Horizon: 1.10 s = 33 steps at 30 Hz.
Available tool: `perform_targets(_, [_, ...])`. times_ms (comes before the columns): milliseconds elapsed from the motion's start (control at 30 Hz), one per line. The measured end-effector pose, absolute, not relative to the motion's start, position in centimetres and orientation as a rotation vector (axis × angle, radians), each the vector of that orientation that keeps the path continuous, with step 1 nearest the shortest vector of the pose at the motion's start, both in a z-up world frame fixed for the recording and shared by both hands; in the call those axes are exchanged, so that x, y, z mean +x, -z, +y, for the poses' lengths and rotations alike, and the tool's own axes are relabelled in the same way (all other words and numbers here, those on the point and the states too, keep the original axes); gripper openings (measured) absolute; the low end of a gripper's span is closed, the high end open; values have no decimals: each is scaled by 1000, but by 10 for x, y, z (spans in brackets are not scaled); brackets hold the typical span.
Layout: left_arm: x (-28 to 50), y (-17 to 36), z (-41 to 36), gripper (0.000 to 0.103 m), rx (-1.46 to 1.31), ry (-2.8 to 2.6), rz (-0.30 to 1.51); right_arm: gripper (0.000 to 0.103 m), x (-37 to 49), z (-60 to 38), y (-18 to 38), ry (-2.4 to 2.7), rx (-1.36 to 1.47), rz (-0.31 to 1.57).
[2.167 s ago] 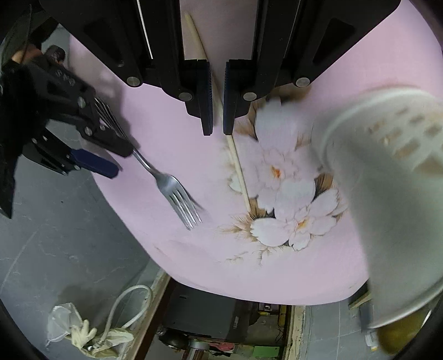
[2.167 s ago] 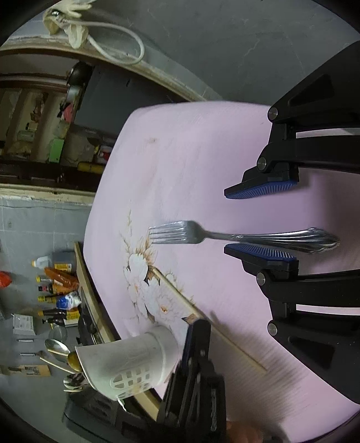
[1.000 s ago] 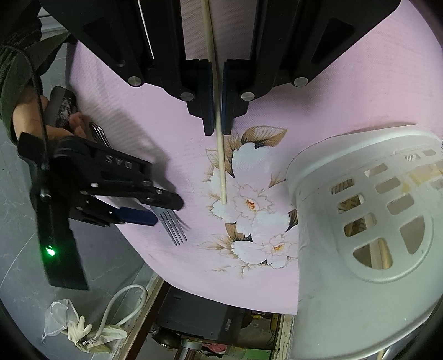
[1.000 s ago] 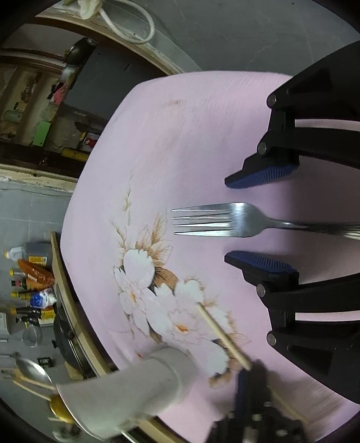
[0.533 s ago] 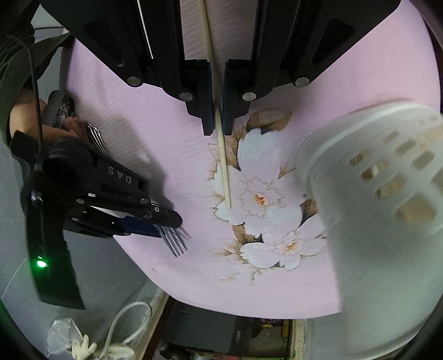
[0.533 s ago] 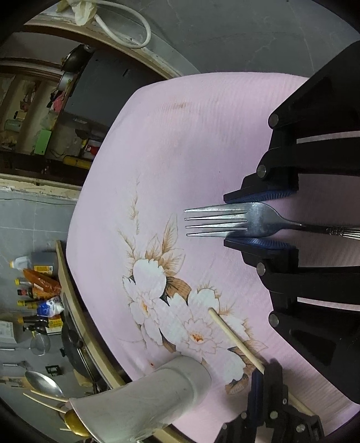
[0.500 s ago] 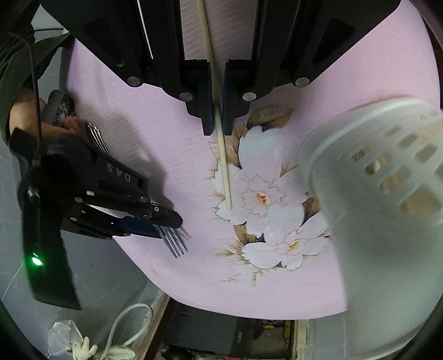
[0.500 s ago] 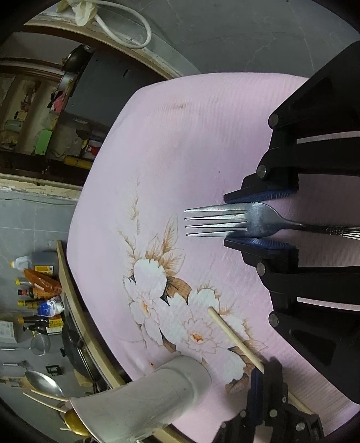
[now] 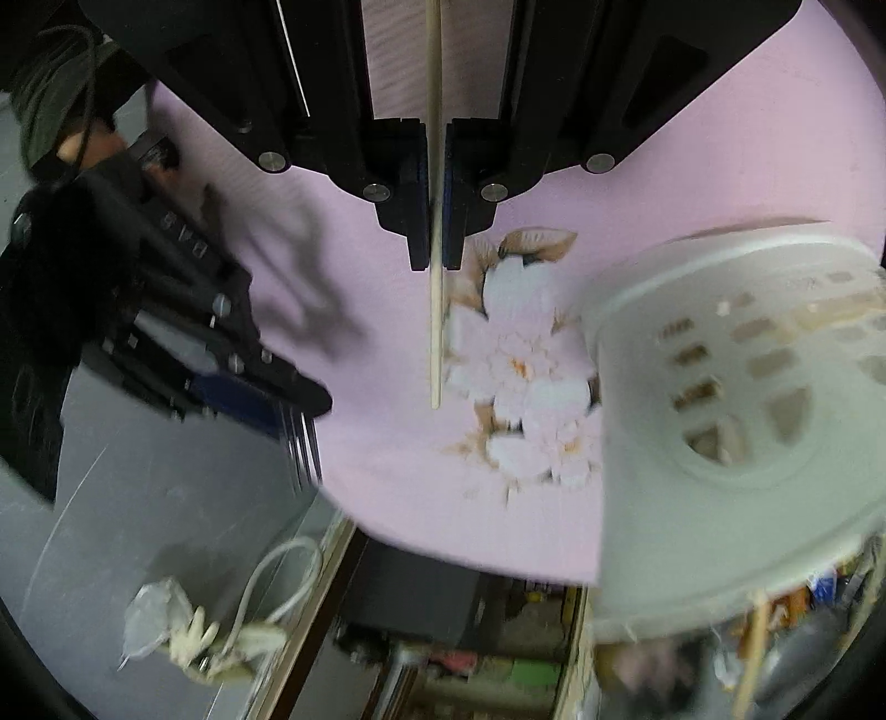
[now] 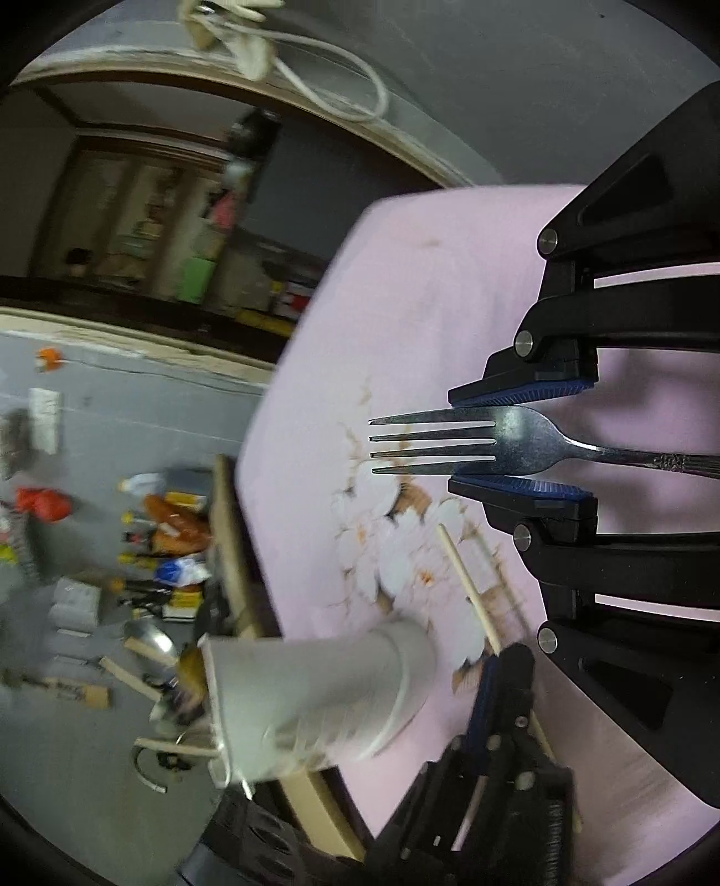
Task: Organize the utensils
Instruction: 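Lift the chopstick with left tool while right tool lifts the fork, then carry the chopstick toward the white holder while right tool carries the fork there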
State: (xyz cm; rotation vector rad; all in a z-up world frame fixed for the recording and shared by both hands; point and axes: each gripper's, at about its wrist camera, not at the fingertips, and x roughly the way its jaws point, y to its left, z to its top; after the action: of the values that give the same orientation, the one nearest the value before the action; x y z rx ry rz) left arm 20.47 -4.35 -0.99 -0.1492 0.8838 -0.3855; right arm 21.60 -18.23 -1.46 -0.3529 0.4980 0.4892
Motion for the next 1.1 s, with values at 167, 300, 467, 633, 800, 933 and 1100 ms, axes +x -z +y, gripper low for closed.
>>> perform_targets(167, [187, -9, -32, 2, -205, 391, 732, 21, 196, -186, 2, -467, -323, 371])
perform_targets(300, [179, -17, -24, 2, -241, 379, 617, 21, 188, -192, -3, -453, -275, 311])
perform_targets(467, [160, -29, -22, 2, -232, 346, 440, 21, 175, -197, -8, -442, -247, 256])
perform_targets(633, [140, -36, -19, 2, -208, 329, 337, 21, 171, -196, -14, -441, -221, 223])
perform_targets(800, [135, -33, -22, 2, -210, 324, 311, 21, 169, -197, -19, -448, -202, 203])
perform_targets(933, [130, -36, -12, 2, -224, 327, 314, 20, 166, -196, -25, -453, -195, 184])
perform_targets(1100, [130, -40, -10, 2, -221, 330, 316, 20, 166, -194, -24, -457, -198, 188])
